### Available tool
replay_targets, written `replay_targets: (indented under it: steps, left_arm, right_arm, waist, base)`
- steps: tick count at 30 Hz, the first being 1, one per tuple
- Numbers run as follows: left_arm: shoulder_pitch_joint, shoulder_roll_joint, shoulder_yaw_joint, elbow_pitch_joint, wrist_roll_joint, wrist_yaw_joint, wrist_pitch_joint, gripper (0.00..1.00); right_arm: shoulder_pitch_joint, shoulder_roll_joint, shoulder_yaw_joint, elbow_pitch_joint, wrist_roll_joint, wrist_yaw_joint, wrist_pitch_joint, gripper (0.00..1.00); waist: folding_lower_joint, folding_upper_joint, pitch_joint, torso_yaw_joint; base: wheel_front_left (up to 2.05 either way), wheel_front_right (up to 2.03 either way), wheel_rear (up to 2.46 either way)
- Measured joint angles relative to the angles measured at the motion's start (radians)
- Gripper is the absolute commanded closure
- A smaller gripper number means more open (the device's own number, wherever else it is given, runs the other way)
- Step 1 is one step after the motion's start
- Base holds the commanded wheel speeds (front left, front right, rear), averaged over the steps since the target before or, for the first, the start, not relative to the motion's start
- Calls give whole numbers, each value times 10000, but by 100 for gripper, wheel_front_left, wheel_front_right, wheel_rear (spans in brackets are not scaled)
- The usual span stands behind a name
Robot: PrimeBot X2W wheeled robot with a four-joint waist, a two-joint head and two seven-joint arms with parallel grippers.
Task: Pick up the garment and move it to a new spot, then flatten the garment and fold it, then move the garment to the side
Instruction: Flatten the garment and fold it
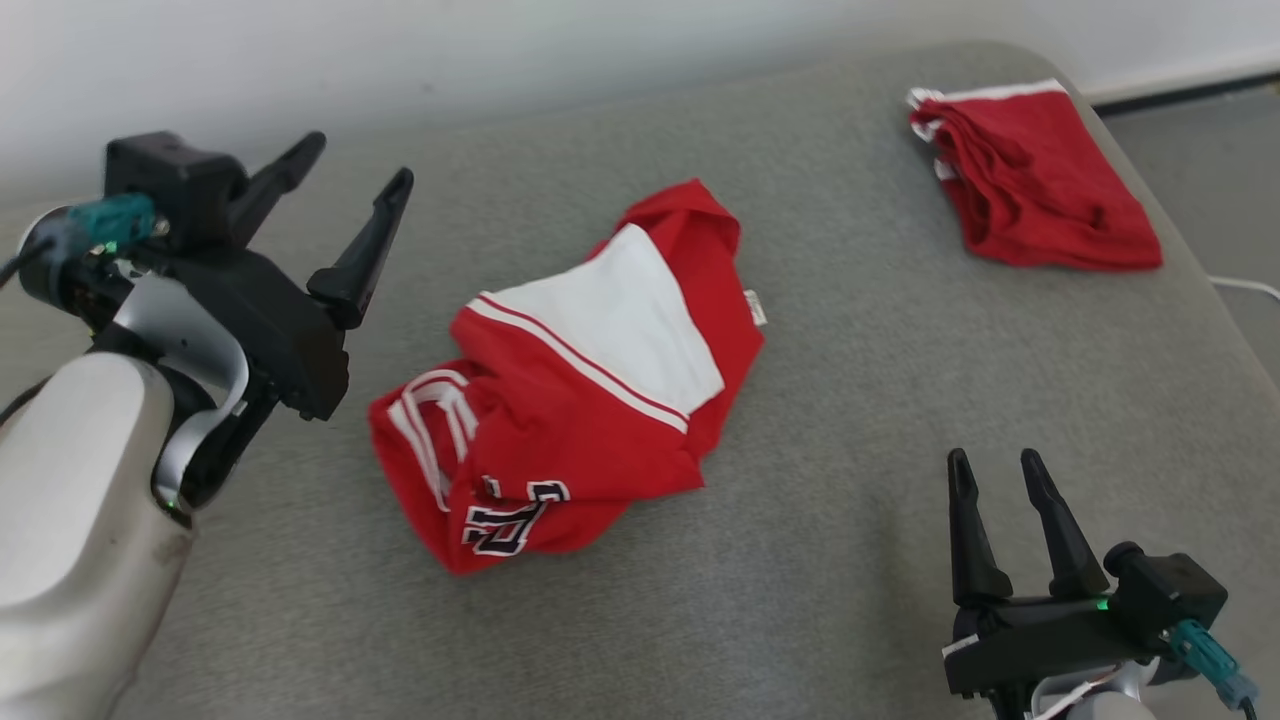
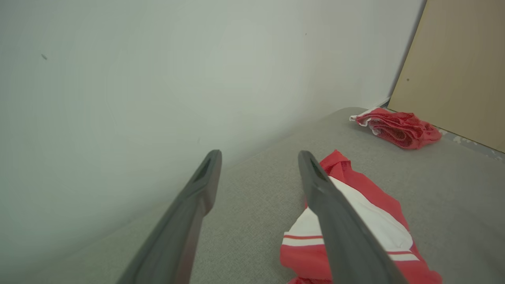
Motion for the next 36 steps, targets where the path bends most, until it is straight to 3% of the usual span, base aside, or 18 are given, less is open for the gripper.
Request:
replay_targets:
  steps: [7,10,18,19,20,21,22,23,27,36]
  left_arm:
    - [-866,598,-1611,1106,-1685,0,1540,0]
    - [-1144,945,-2433,1544,-1900,0,2148,0]
    - [-1587,1202,-3578,2468,-3095,2,3200,0]
    - [-1630,1206,-3710,2522,-3143,0,3241,9]
    - [-1668,1206,-3833,2591,-3166,0,3294,31]
    - [-1673,1195,-3898,2694,-3361,0,3440,65]
    - [-1670,1204,-4006,2792,-3494,2,3551,65]
    - [-1669,1204,-4126,2838,-3591,2,3695,100]
    - [-1889,1283,-4721,2763,-3668,0,3678,100]
    - [-2848,1158,-4824,2426,-3450,-2,830,100]
  right_arm:
    - [-346,90,128,71,105,0,0,0]
    - [-416,119,169,94,117,0,0,0]
    - [-475,155,138,117,142,0,0,0]
    - [-474,155,130,121,142,0,0,0]
    - [-474,157,111,123,142,0,0,0]
    - [-475,157,104,123,140,0,0,0]
    - [-479,159,105,125,140,0,0,0]
    - [-494,163,107,125,140,0,0,0]
    - [-572,171,90,69,128,0,0,0]
    - [-408,169,-161,52,-79,0,0,0]
  waist:
    - [1,0,566,-723]
    - [0,0,797,-1057]
    - [-1,0,1202,-1728]
    - [-1,0,1230,-1770]
    - [-1,0,1255,-1799]
    - [-2,0,1272,-1814]
    - [-1,0,1283,-1819]
    - [-1,0,1290,-1818]
    - [-3,0,1329,-1737]
    - [-3,0,1057,-1256]
  base:
    - [0,0,0]
    - [0,0,0]
    - [0,0,0]
    - [0,0,0]
    - [0,0,0]
    - [0,0,0]
    - [0,0,0]
    - [0,0,0]
    - [0,0,0]
    - [0,0,0]
